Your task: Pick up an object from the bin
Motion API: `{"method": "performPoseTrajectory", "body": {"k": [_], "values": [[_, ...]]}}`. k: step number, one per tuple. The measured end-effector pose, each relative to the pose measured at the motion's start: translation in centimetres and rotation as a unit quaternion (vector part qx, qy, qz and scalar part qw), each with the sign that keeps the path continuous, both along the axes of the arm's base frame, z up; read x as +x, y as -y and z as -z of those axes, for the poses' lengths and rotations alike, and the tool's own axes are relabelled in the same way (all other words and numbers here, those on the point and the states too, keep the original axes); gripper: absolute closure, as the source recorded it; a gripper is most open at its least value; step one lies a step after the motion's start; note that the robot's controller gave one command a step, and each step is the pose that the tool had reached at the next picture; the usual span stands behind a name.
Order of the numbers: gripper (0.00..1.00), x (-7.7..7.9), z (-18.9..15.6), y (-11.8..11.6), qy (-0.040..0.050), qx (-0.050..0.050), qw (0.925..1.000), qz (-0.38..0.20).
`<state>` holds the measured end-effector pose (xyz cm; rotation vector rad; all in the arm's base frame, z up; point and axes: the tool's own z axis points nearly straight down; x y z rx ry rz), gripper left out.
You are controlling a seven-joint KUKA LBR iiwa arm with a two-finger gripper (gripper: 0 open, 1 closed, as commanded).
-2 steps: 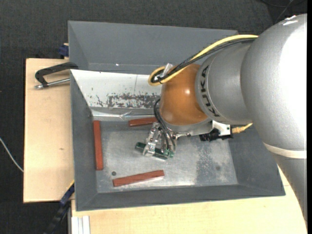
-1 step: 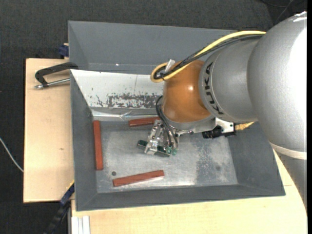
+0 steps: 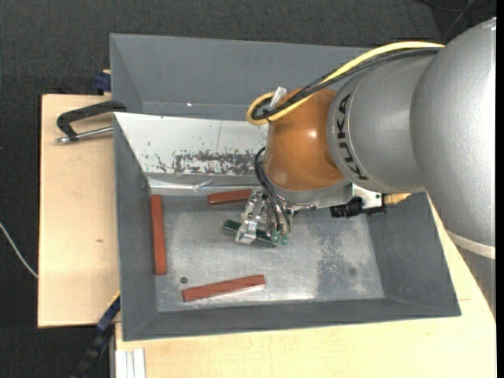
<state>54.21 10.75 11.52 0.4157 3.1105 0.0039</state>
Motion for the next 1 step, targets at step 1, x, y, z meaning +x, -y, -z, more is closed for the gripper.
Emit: {"method": "performPoseTrajectory", "body": {"k": [1], "values": [[1.00, -0.08, -1.51, -0.01, -0.0018, 0.000, 1.0000, 0.000]]}}
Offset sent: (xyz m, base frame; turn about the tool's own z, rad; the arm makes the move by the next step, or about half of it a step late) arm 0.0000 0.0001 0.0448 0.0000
